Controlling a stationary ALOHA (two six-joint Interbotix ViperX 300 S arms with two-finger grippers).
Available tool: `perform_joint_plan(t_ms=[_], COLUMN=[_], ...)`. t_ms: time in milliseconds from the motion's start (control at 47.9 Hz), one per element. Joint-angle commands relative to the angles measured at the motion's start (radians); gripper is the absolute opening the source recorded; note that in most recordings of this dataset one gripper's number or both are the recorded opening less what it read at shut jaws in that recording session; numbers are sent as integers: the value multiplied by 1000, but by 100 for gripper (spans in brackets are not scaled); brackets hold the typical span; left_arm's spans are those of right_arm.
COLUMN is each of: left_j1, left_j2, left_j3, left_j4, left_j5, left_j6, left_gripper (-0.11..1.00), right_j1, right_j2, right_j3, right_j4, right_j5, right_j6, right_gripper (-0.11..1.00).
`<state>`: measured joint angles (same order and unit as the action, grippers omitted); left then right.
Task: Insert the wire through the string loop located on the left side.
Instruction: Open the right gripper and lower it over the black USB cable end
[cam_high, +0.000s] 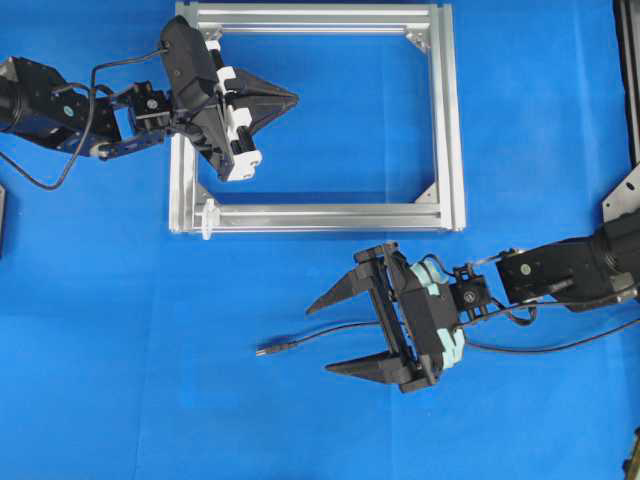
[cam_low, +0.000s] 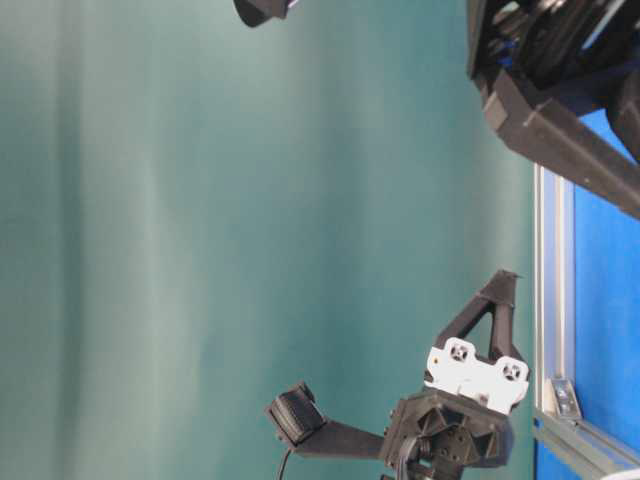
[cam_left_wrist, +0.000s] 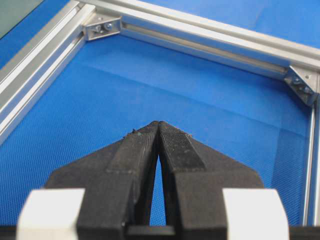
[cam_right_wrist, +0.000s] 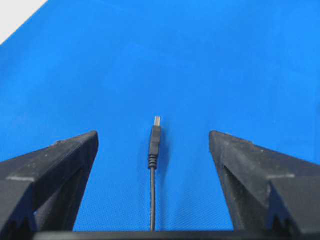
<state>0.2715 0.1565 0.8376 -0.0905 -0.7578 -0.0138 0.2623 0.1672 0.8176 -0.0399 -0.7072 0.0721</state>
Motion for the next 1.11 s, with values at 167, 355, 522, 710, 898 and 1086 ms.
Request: perform_joint_plan(t_ms=[167, 355, 522, 710, 898, 1086], left_j1=[-2, -2, -2, -2, -2, -2], left_j2=[-34, -34, -34, -34, -34, -35], left_j3=[-14, -14, -14, -11, -9, -8], left_j4=[3, 3, 3, 3, 2, 3], left_j5=[-6, -6, -5, -6, -5, -5], left_j6=[2, 0, 0, 0, 0, -2], left_gripper=[0, 0, 0, 0, 0, 0], right_j1=[2, 2, 2, 2, 2, 2], right_j2=[81, 160, 184, 190, 199, 199], right_j3=[-46, -80, -91, -91, -95, -95], right_j4=[37, 71, 83, 83, 83, 80], right_j5=[-20, -20, -25, -40, -40, -40], right_j6=[3, 8, 9, 9, 9, 6], right_gripper=[90, 89, 90, 90, 85, 40])
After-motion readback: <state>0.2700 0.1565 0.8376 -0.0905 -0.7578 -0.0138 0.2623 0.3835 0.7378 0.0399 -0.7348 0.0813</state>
